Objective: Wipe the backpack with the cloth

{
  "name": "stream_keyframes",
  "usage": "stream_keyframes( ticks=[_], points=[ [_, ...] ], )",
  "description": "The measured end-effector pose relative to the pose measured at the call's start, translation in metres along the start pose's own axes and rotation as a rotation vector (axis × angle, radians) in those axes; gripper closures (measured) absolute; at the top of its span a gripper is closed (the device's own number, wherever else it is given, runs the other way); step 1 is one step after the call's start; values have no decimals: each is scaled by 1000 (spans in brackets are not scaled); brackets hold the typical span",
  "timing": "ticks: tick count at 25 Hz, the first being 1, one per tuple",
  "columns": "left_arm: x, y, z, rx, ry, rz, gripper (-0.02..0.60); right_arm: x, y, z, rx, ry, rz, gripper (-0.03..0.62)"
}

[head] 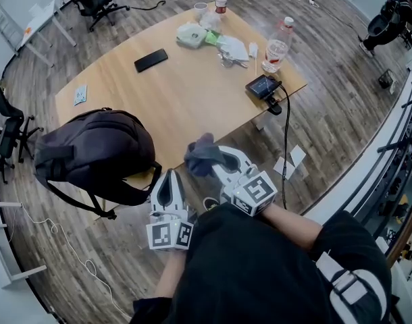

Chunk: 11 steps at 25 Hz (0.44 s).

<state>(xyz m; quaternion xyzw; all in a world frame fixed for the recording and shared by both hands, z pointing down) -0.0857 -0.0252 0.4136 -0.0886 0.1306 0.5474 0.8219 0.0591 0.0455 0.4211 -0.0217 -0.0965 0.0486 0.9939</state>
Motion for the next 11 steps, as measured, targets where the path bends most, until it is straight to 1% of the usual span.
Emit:
stream_keyframes(
  ticks=[4,11],
  points=[
    [-4,-2,1,-2,22,-9,565,0,-4,-1,1,9,-6,553],
    [-1,-9,4,-5,25,-6,565,5,-9,1,-13,11,-17,553]
  ],
)
Point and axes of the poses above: the fingertips, and each gripper's own axes: y backward along the fingers, x to its right, z out of its underside, the point moved 5 cm from there along y, backward along the fingers, and after that the axes turned 6 degrees about z, right-handed, at the moved point
